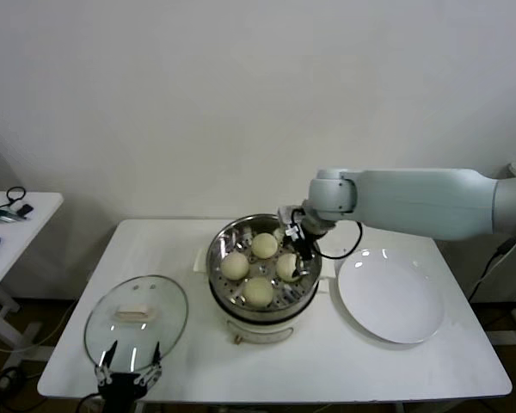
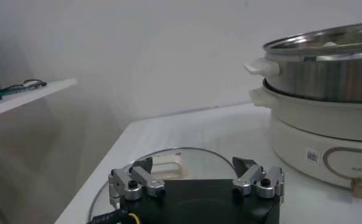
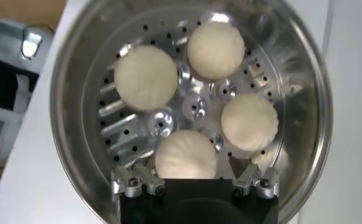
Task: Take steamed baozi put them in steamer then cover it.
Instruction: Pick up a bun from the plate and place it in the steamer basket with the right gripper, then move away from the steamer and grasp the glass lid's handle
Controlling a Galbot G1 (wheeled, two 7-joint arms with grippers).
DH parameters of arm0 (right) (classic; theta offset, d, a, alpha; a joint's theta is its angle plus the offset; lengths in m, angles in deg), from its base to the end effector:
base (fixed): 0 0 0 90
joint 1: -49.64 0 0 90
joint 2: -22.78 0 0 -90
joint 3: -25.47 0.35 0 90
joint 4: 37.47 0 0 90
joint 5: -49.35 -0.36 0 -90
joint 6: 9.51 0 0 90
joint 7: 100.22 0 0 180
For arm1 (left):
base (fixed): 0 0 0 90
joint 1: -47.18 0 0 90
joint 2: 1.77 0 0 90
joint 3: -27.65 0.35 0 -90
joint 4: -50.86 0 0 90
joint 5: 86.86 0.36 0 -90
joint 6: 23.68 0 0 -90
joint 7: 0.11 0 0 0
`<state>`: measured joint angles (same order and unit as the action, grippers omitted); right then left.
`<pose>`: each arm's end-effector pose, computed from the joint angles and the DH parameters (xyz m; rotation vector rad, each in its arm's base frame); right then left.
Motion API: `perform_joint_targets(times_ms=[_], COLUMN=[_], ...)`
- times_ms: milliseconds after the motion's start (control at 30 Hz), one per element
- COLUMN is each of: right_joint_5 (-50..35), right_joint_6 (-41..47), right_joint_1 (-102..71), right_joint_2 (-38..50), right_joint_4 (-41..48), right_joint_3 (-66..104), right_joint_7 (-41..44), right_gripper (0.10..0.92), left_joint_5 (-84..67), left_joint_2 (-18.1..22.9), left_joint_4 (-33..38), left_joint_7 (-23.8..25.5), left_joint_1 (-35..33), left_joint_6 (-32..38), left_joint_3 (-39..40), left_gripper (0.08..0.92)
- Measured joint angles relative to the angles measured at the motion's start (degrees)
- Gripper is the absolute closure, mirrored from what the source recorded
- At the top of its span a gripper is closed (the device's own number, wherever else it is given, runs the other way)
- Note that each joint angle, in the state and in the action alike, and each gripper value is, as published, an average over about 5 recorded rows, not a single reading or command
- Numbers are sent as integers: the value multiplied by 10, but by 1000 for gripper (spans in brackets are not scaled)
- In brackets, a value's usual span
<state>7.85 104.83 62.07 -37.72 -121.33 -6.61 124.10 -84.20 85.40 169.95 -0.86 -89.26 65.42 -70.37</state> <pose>0.5170 0.0727 -0.0807 1.4641 -1.4085 1.3999 0.0896 0.0525 -0.3447 0.1254 -2.8133 -0.2458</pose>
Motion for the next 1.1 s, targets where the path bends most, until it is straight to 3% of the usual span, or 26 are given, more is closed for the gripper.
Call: perform_joint_targets(times_ms=[233, 500, 833, 1100], right_joint_5=[-54, -83, -34, 22], right_joint_6=[-4, 1, -52, -109], right_joint_1=[21, -56, -365, -670], right_joint_2=[35, 124, 259, 254], right_joint_4=[-8, -24, -75, -131], right_joint_3=[36, 174, 510, 816], right_joint_7=[-9, -126, -269, -334], right_gripper=[202, 203, 203, 203], left_joint_5=[0, -12, -12, 7], left_joint_2=[-4, -13, -29, -38], left_joint_4=[6, 13, 12, 0], left_joint_7=[-1, -11, -8, -14], left_joint_1=[0, 10, 26, 42], left_joint_6=[-3, 6, 10, 24], left_joint_3=[-1, -10, -19, -23], left_gripper=[177, 177, 177, 177])
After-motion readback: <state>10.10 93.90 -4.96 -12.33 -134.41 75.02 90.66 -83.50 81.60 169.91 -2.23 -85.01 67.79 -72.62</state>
